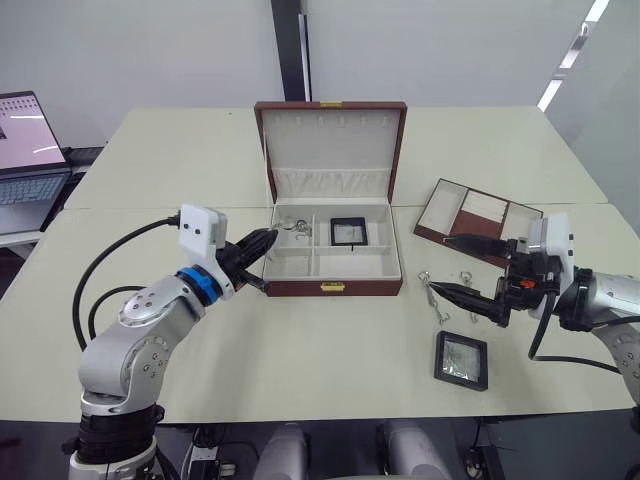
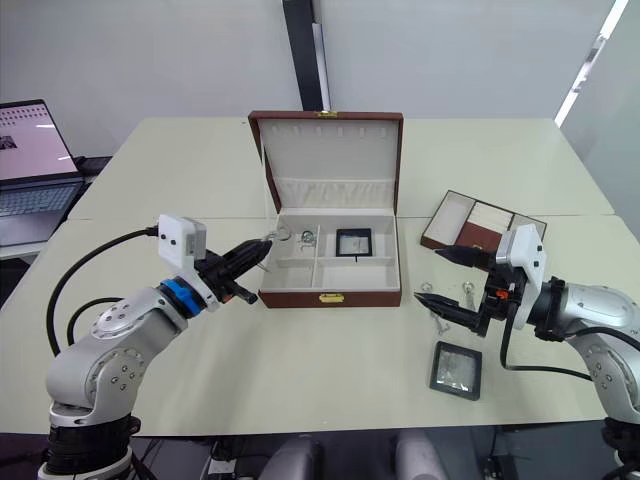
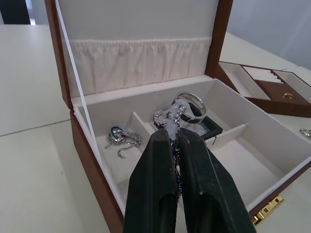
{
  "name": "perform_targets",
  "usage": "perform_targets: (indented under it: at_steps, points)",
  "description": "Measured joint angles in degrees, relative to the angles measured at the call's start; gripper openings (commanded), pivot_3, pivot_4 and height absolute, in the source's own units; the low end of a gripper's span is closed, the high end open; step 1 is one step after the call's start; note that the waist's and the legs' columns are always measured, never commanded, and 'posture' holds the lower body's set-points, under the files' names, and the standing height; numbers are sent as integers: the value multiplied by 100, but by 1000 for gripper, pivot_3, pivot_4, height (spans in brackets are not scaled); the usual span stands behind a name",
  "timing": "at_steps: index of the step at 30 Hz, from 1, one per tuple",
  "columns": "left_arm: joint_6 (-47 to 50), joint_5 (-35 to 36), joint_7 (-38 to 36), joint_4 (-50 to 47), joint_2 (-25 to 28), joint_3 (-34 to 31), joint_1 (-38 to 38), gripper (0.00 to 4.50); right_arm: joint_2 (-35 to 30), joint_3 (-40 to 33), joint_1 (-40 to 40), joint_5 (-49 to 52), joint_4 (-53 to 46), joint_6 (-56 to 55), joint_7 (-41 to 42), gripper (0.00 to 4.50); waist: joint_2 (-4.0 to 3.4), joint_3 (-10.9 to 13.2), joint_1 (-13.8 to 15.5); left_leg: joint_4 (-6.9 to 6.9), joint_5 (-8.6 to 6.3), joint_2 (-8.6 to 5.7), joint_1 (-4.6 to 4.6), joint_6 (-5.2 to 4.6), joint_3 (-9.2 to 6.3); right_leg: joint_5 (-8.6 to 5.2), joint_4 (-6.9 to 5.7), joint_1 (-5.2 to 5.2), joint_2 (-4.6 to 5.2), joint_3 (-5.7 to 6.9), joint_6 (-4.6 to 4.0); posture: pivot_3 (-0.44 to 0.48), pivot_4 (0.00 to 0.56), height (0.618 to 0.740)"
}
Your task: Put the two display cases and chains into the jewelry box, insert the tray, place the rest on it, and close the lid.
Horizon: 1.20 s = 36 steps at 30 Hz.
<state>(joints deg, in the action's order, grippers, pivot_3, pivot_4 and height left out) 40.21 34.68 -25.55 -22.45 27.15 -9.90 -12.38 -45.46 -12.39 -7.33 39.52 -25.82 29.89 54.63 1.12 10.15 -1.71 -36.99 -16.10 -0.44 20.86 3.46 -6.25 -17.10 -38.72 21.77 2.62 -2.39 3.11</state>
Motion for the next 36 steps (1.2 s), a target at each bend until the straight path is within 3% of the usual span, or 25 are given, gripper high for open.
perform_targets:
  at_steps: [16, 31, 32, 36]
  points:
    - [-427, -425, -163, 509, -170, 315, 56, 22, -26, -205, 208, 7, -189, 81, -201, 4500, 4, 3, 7, -1, 0, -1, 1, 0, -1, 0, 1, 0, 1, 0, 0, 0, 150, 740]
    - [-557, -407, -289, 527, -277, 287, 128, 4253, -28, -203, 172, 6, -189, 90, -220, 4500, 5, 3, 7, -1, 0, -1, 1, 0, -1, 0, 1, 0, 0, 0, 0, 0, 150, 740]
    - [-557, -399, -293, 527, -279, 286, 144, 4475, -28, -203, 172, 6, -189, 90, -220, 4500, 5, 3, 7, -1, 0, -1, 1, 0, -1, 0, 1, 0, 0, 0, 0, 0, 150, 740]
    - [-558, -339, -371, 528, -279, 277, 166, 4475, -29, -203, 170, 6, -162, 90, -217, 4500, 5, 3, 7, -1, 0, -1, 1, 0, -1, 0, 1, 0, 0, 1, 0, 0, 150, 740]
